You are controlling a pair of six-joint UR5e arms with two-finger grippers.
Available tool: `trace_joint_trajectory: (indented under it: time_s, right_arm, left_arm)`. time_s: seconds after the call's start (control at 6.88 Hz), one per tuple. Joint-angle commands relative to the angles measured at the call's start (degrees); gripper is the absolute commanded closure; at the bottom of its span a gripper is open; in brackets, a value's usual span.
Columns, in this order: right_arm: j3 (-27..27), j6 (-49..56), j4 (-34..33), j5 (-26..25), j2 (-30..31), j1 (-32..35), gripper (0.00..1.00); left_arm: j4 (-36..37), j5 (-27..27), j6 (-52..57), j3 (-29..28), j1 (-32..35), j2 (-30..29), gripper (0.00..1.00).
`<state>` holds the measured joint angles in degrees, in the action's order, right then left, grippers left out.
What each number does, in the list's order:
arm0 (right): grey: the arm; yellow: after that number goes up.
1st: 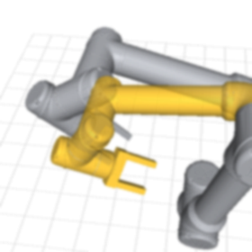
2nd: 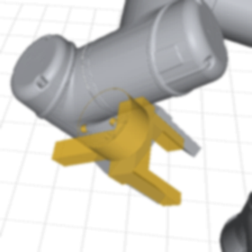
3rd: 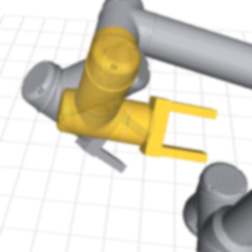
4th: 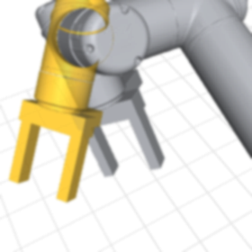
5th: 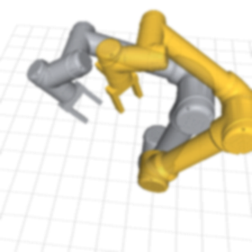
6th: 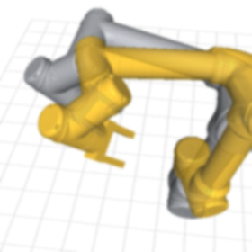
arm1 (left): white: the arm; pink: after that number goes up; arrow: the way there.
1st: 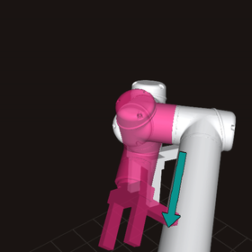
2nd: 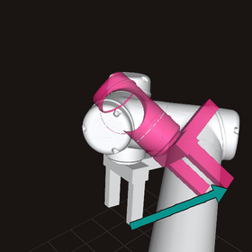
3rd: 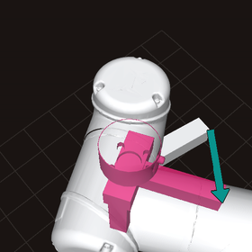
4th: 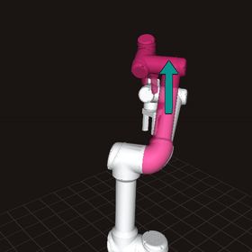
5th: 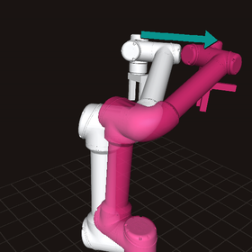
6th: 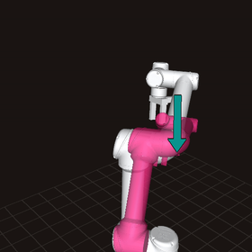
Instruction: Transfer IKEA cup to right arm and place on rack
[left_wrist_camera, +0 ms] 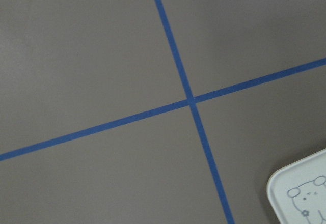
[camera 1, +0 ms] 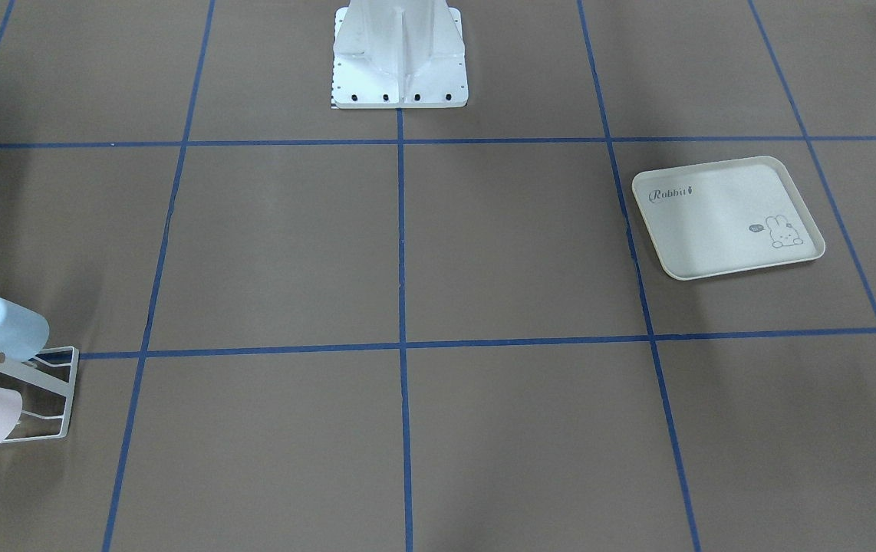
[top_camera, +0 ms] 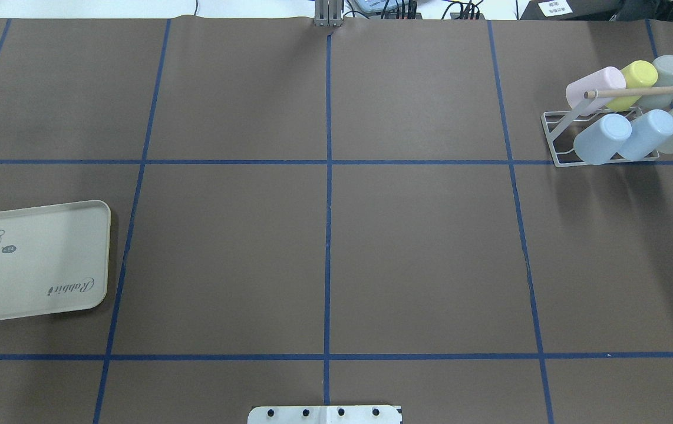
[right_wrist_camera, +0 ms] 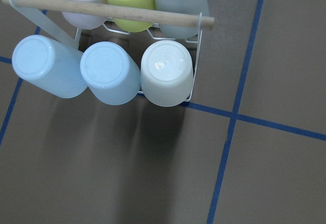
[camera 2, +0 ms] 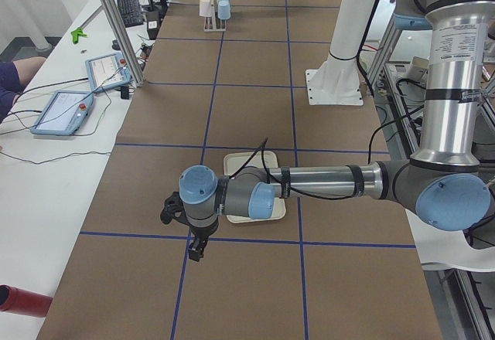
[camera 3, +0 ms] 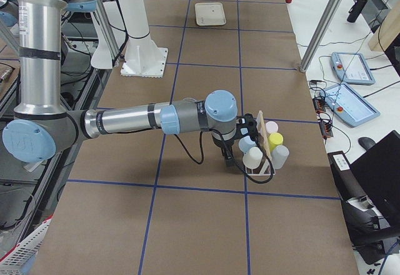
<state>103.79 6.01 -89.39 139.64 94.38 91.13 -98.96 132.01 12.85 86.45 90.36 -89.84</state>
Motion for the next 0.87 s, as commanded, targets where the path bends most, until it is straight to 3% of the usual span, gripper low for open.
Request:
trace_joint_trajectory:
  time_s: [0.0,0.15,0.44,0.73]
  right_arm:
    - [-7.68,-0.12,-0.43,-3.13,-3.82,-0.07,0.00]
    - [-11.90,-0.04,-1.04,-3.32,-6.28,-0.16,0.00]
    - [-12.56,0.84,-5.25,-2.79,-6.93,-0.07,0.00]
    - [-12.65,1.02,-4.65,-3.31,-6.66,0.02,0.00]
  left_arm:
    - [0.51,0.08,-0.45,-0.06,0.00,0.10,0.00]
    - [4.00,1.30,-0.54,1.86,0.00,-0.08,0.00]
    - [7.90,3.51,-5.44,6.17,0.00,0.36,0.00]
    - [7.82,3.60,-5.46,6.19,0.00,0.80,0.00]
